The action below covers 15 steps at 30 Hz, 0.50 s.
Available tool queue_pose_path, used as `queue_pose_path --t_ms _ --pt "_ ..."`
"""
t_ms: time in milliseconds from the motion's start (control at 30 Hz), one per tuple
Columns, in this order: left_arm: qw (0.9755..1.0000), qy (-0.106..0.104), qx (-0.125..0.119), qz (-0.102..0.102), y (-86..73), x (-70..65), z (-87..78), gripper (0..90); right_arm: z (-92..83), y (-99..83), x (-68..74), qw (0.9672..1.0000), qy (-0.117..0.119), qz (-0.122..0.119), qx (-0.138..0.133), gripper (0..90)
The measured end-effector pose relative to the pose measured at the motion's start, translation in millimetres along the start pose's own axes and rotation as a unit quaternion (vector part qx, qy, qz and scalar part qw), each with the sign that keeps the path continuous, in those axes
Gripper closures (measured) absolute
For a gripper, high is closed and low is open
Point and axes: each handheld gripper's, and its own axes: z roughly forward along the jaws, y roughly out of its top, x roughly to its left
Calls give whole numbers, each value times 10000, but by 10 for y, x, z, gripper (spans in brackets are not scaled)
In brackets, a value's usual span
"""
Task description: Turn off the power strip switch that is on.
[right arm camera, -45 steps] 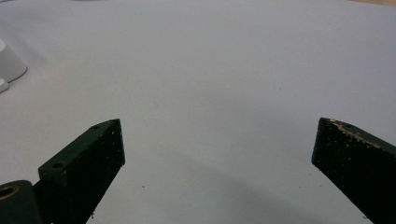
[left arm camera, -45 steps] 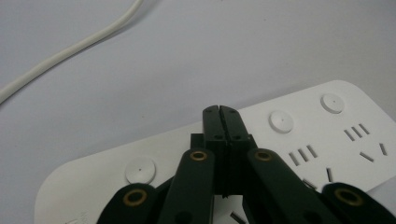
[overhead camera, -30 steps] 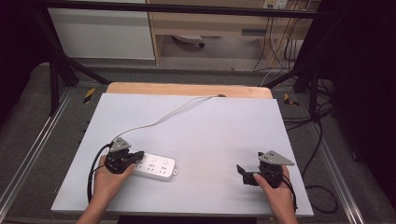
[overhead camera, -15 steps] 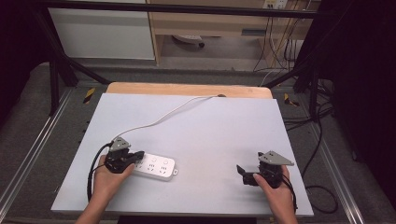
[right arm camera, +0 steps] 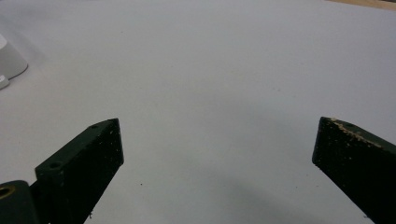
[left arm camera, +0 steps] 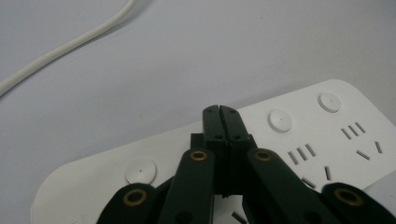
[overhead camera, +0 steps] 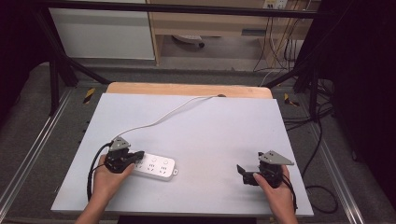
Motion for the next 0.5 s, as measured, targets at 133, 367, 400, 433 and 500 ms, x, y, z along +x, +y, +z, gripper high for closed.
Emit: queue_pose_path --t_ms 133,367,400,433,500 --pt "10000 55 15 58 6 -8 -1 900 -10 1 1 10000 -1 -8 -12 24" --pt "9999 76 26 79 8 -22 3 900 -10 1 3 10000 -2 -8 -21 24" --pt "9999 75 27 71 6 -21 2 900 -10 1 4 10000 3 -9 -15 24" --pt "9999 71 25 71 5 -20 2 900 -9 0 5 10000 -1 -8 -16 24" --pt "9999 65 27 80 4 -19 1 900 -11 1 5 10000 -5 -8 -19 24"
